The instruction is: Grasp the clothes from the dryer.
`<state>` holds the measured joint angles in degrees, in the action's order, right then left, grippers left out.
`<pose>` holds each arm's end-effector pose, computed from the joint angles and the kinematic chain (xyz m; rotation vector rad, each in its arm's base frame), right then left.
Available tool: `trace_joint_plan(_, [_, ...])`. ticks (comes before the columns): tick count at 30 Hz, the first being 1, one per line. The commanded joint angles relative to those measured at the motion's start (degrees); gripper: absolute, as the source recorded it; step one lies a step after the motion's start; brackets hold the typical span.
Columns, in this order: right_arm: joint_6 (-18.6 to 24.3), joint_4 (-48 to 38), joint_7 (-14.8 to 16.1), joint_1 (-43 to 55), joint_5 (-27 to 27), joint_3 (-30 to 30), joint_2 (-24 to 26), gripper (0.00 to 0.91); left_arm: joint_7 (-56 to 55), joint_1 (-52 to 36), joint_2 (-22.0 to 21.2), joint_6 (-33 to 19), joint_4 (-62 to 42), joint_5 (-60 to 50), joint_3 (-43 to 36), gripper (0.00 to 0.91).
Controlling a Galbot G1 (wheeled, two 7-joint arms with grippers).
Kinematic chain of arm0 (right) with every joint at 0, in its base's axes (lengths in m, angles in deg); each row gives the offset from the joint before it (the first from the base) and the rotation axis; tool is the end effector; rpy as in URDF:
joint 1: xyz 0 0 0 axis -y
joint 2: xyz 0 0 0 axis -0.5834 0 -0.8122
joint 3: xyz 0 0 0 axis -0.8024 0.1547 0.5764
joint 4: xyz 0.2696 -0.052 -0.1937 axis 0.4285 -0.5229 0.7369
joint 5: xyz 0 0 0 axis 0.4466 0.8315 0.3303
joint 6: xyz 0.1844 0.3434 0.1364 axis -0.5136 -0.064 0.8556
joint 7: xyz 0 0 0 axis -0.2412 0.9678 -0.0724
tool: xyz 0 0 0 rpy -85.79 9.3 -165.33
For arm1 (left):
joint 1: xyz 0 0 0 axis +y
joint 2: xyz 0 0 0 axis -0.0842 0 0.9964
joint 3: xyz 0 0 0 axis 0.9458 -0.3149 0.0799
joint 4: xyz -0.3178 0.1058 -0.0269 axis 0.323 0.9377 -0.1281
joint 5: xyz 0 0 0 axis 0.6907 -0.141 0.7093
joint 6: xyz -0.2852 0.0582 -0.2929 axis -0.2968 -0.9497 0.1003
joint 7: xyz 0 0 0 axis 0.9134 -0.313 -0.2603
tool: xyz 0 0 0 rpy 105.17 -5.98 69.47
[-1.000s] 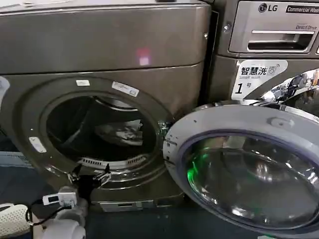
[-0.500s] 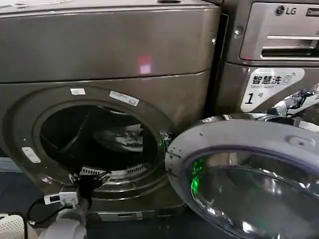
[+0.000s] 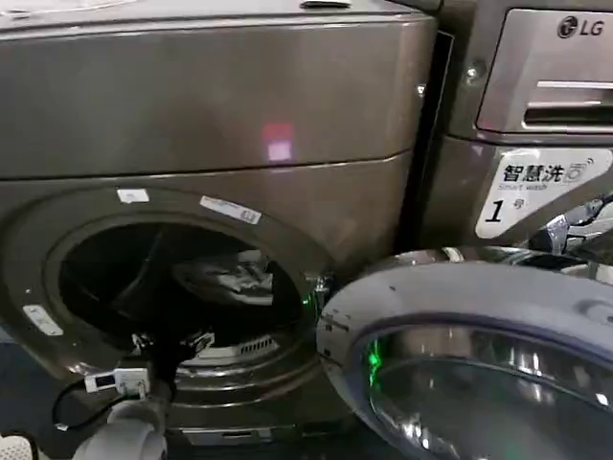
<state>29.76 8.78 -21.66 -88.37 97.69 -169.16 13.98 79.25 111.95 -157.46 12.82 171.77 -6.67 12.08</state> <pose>-0.1883 -0.4650 -0.0146 1.9917 1.9586 -0.3541 0.2794 0.0222 -0.1542 0.0888 -2.8106 -0.1999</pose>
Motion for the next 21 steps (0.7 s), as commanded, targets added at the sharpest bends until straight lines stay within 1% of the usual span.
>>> trace_joint_plan(1, [1.46,-0.18,0.17,-0.03,-0.19,0.17,-0.14,0.907,0.94,-2.84,-0.21,2.81,-3.02,-1.15,0.49,0.907])
trace_joint_plan(4, [1.58,-0.03,0.11,0.09,-0.07,0.33,-0.17,0.907,1.36,-5.87,-0.17,2.71,-5.26,-1.09,0.84,0.907])
trace_joint_plan(10, [1.88,0.38,0.17,0.40,-0.05,0.89,-0.10,0.907,1.92,-12.32,-0.05,0.20,-11.27,-1.17,0.68,0.907])
trace_joint_plan(12, [1.89,0.59,0.20,0.47,-0.02,1.19,-0.12,0.907,1.91,-15.60,-0.09,-0.49,-15.62,-1.25,0.68,0.907])
trace_joint_plan(21, [1.98,0.52,0.16,0.21,0.09,1.15,0.25,0.907,3.51,-23.81,0.00,-3.71,-27.29,-3.24,0.74,0.907])
